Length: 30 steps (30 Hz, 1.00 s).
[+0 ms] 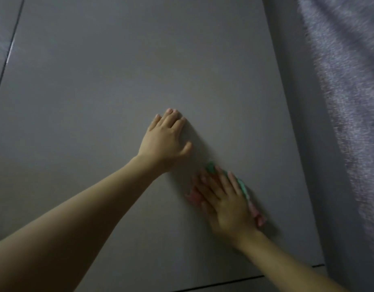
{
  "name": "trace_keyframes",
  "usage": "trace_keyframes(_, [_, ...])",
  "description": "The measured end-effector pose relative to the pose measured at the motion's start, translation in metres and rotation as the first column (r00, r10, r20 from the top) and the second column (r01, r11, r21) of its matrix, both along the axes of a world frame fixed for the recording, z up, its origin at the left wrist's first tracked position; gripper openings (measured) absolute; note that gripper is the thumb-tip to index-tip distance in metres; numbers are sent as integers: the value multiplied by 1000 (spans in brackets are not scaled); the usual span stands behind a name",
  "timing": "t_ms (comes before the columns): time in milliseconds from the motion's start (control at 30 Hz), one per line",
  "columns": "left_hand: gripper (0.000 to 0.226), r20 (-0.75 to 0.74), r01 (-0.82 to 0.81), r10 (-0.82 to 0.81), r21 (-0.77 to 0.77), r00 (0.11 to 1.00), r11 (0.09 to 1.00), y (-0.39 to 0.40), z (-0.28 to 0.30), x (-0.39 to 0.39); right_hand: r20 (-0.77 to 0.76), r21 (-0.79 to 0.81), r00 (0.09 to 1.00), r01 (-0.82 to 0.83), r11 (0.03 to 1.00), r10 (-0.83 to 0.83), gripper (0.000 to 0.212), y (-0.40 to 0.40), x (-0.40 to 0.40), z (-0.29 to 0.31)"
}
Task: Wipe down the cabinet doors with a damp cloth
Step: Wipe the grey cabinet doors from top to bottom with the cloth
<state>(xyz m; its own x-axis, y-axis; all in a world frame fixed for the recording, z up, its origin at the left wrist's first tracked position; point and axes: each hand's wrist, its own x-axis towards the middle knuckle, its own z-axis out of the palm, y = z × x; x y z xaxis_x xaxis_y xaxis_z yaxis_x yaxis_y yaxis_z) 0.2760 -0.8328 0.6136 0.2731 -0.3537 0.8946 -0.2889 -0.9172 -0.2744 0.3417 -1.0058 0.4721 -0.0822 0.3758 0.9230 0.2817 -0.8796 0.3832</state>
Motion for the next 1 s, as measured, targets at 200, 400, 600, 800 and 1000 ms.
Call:
trace_keyframes(200, [79, -92, 23, -21, 23, 996, 999, 28, -8, -31, -37, 446, 999, 42, 894, -29, 53, -42, 7, 49])
trace_keyframes(400, [80, -61, -70, 64, -100, 996, 993, 110, -64, -65, 20, -37, 998, -59, 998, 60, 50, 72, -10, -14])
trace_keyframes(600, [70, -33, -165, 162, -113, 986, 980, 163, -73, -55, 24, 211, 999, -26, 977, 21, 53, 64, -8, 81])
trace_keyframes(800, [78, 27, -203, 212, -186, 977, 961, 175, -71, -58, 54, 10, 994, -99, 995, 99, 53, 138, -21, 19])
trace_keyframes(1000, [71, -81, -169, 161, -116, 984, 979, 192, -58, -76, 49, -132, 998, -28, 991, 35, 48, 107, -17, 55])
